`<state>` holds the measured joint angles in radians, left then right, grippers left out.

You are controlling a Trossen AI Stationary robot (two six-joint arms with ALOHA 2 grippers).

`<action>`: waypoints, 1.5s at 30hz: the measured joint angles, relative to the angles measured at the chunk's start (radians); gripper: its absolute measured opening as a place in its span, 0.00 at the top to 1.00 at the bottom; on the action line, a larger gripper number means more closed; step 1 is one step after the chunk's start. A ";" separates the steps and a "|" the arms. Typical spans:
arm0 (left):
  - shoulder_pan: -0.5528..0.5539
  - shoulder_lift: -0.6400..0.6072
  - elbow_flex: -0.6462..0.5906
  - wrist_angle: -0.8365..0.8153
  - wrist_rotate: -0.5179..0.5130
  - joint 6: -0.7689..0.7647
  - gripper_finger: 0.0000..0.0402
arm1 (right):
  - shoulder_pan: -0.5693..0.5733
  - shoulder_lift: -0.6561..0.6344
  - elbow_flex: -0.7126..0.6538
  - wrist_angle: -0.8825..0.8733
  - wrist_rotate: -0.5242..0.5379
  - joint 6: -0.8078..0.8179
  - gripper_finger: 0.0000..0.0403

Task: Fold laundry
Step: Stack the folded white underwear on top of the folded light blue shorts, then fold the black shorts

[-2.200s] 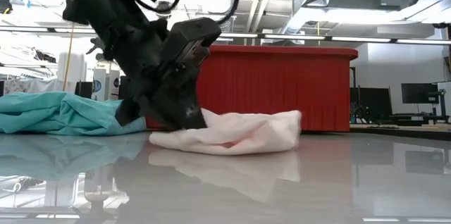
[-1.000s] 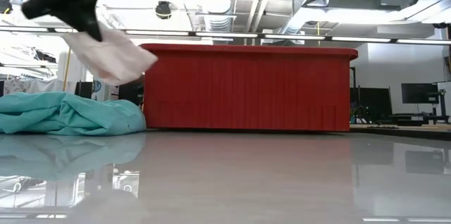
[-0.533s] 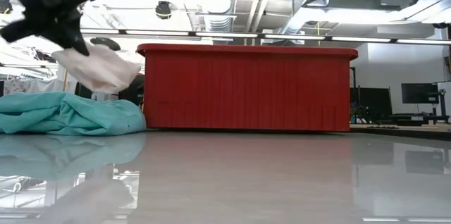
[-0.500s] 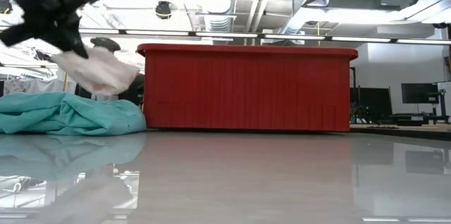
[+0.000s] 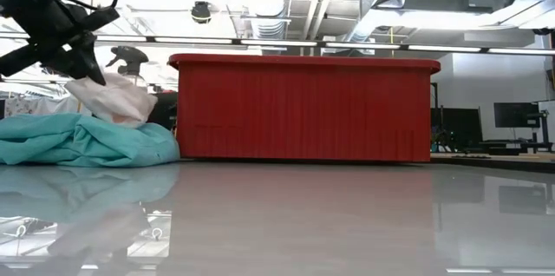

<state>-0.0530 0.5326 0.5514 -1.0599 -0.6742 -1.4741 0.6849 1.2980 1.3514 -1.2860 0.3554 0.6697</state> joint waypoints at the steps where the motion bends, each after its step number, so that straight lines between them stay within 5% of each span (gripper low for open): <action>1: 0.007 0.005 0.000 0.001 0.001 0.012 0.90 | 0.000 0.000 0.000 0.002 0.006 0.000 0.26; 12: 0.024 0.049 -0.001 -0.046 0.048 0.114 0.64 | 0.002 0.000 0.001 0.009 0.007 -0.024 0.26; 19: 0.027 0.043 0.044 -0.142 -0.023 -0.014 0.64 | 0.002 0.000 0.001 0.009 -0.013 -0.023 0.26; 24: 0.028 0.053 0.106 0.005 -0.085 0.055 0.65 | 0.002 0.000 0.001 0.009 -0.016 -0.023 0.26; 28: 0.027 0.096 0.114 0.529 -0.148 0.413 0.65 | 0.002 -0.001 0.001 0.008 -0.015 -0.023 0.26; 32: 0.028 0.182 0.116 1.285 -0.221 1.040 0.65 | -0.006 -0.001 0.001 0.012 0.080 -0.025 0.26; 36: 0.043 0.285 0.170 1.804 -0.105 1.667 0.65 | -0.045 -0.001 0.002 0.020 0.283 -0.026 0.26; 40: 0.119 0.401 0.371 1.694 -0.002 1.853 0.65 | -0.132 -0.002 0.002 0.007 0.358 -0.043 0.26; 45: 0.280 0.628 0.731 1.231 0.235 1.765 0.65 | -0.275 -0.003 0.002 0.008 0.472 -0.055 0.26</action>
<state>0.2272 1.1603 1.2827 0.1707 -0.4389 0.2905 0.4099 1.2953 1.3529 -1.2781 0.8277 0.6143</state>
